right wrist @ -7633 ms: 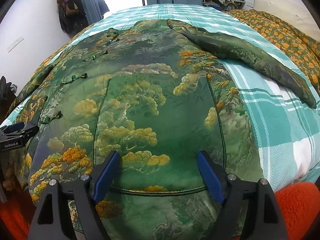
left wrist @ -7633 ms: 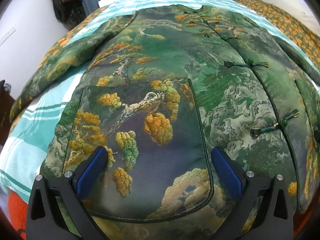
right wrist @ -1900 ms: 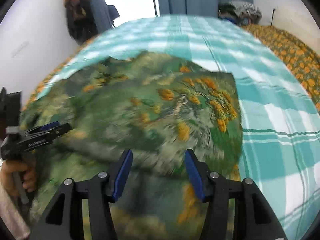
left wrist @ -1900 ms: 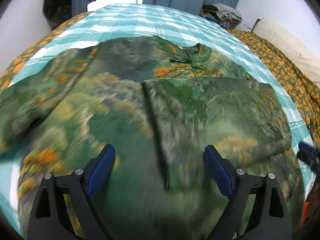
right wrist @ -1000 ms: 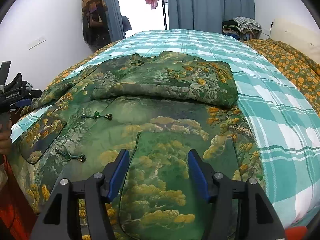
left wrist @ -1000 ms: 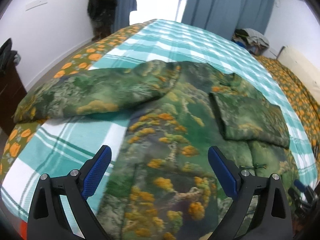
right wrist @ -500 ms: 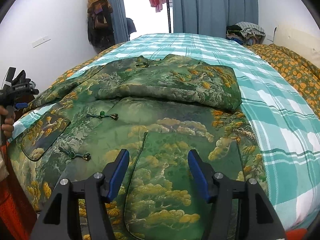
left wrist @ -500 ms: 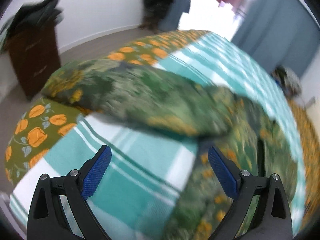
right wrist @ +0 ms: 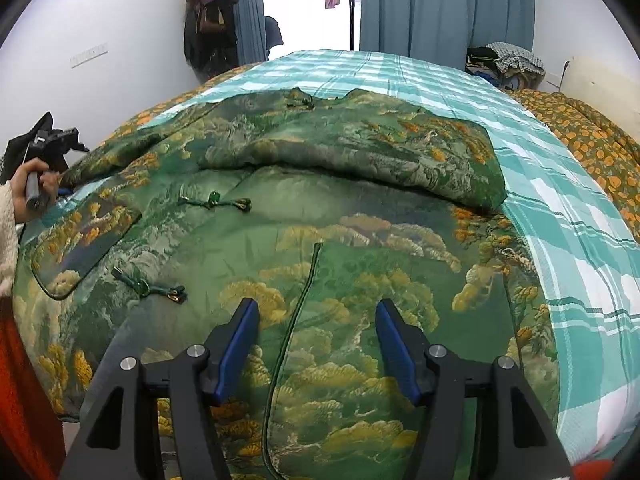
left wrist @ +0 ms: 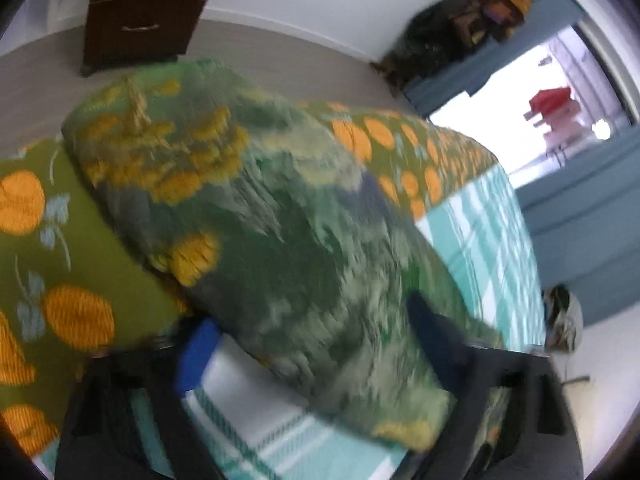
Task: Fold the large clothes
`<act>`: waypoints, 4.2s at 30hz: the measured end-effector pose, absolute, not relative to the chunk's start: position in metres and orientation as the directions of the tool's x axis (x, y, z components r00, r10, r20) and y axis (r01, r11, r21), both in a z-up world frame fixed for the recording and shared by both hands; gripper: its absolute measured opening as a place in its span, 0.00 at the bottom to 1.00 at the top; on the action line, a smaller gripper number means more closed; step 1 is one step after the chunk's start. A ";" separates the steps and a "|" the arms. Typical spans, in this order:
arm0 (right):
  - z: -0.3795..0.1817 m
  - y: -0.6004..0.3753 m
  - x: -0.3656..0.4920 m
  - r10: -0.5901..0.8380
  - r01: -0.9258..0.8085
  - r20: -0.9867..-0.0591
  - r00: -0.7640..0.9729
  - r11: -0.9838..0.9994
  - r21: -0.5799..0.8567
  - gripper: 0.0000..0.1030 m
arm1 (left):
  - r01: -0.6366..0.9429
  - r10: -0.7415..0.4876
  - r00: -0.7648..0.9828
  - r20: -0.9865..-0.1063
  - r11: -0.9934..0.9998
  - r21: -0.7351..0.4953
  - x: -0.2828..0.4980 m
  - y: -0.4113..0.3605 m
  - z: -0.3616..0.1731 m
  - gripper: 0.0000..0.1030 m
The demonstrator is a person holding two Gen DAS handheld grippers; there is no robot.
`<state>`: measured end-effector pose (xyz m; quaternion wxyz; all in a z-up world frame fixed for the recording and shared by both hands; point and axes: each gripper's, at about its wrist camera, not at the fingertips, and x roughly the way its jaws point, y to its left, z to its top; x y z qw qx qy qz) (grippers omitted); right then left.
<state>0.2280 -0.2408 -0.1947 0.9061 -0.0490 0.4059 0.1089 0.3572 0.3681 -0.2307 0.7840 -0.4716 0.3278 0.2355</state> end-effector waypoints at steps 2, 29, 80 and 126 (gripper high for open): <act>-0.195 -0.241 0.229 0.161 -0.238 -0.747 0.645 0.971 0.004 0.61 | -0.680 0.065 0.658 -0.750 0.479 -0.555 0.360 0.372 -0.228 0.20; -0.193 -0.252 0.223 0.215 -0.240 -0.729 0.650 0.968 0.071 0.61 | 0.336 -0.023 0.644 -0.765 0.906 0.256 0.393 -0.030 -0.177 0.68; -0.152 -0.150 0.463 0.381 -0.381 -0.710 0.593 0.909 0.170 0.51 | -0.047 -0.065 0.688 -0.723 0.990 -0.133 0.455 0.072 -0.160 0.96; -0.211 -0.150 0.469 0.365 -0.350 -0.772 0.520 0.916 0.197 0.51 | -0.019 -0.101 0.573 -0.813 0.990 -0.137 0.476 0.057 -0.209 0.99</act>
